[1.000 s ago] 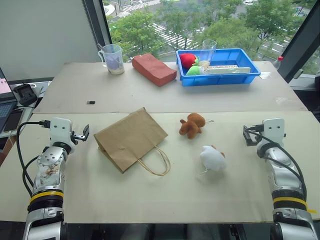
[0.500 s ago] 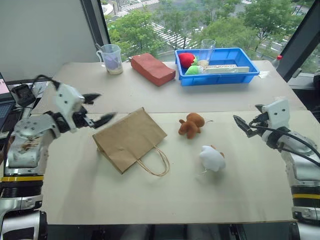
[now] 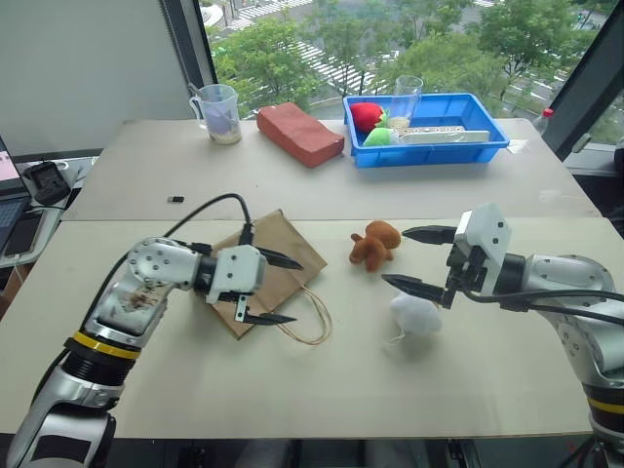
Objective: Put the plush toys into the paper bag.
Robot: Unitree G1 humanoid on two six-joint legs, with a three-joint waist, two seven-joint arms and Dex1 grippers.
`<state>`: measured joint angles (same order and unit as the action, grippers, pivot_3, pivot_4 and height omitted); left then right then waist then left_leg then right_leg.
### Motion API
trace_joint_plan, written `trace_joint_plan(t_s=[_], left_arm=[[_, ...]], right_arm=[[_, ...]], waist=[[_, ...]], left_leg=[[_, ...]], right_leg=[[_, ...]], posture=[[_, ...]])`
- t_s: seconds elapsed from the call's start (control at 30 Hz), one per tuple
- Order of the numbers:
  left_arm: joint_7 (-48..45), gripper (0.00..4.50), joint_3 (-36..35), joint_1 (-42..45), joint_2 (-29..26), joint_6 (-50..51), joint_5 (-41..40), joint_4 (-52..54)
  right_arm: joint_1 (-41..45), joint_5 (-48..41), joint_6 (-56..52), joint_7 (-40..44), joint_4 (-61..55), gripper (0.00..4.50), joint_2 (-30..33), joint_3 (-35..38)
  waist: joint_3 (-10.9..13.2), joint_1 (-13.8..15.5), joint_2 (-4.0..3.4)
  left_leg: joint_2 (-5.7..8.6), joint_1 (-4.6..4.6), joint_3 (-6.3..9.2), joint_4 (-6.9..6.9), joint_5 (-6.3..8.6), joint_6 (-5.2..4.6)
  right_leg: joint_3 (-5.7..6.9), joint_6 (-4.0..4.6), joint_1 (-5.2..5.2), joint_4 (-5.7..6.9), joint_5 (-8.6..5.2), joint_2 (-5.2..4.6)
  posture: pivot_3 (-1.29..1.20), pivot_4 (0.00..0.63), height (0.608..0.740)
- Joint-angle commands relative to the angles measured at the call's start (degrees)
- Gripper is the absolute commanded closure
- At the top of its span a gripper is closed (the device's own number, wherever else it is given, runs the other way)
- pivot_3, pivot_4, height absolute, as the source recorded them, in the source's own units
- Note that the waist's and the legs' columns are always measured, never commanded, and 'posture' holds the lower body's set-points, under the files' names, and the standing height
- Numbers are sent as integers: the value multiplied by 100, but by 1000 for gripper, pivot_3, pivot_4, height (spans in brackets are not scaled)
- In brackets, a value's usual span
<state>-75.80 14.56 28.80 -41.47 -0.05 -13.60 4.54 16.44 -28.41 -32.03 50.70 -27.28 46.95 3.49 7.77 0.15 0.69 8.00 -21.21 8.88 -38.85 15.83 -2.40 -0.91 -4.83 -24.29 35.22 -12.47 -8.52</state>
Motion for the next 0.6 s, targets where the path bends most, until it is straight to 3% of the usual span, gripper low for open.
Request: trace_joint_plan(t_s=[0.03, 0.2, 0.5, 0.6], left_arm=[[-108, 33, 384, -31, 126, -276, 320, 111], [126, 33, 732, 31, 484, -452, 806, -177], [20, 33, 1022, 24, 829, -345, 962, -510], [-174, 880, 1151, 13, 804, -169, 933, -474]], right_arm=[[-56, -155, -129, 33, -340, 0, 49, -6], [-171, -100, -190, -13, -471, 0, 5, -59], [-294, -91, -278, -150, -603, 0, -50, -51], [-313, -71, -243, -157, -574, 0, -44, -30]], waist=[[0, 34, 0], [1, 61, 1], [1, 55, 1], [0, 55, 1]], left_leg=[[0, 0, -1, 0, 0, 0], [0, -3, -4, -2, 1, -2], [0, -2, -6, -4, 1, -2], [0, -2, -6, -4, 1, -2]], right_leg=[[0, 0, 0, 0, 0, 0], [0, 0, -1, -3, 0, 0], [0, 0, -1, 0, 0, 0], [0, 0, -1, 1, 0, 0]], posture=[[0, 150, 740], [0, 150, 740], [0, 150, 740], [0, 150, 740]])
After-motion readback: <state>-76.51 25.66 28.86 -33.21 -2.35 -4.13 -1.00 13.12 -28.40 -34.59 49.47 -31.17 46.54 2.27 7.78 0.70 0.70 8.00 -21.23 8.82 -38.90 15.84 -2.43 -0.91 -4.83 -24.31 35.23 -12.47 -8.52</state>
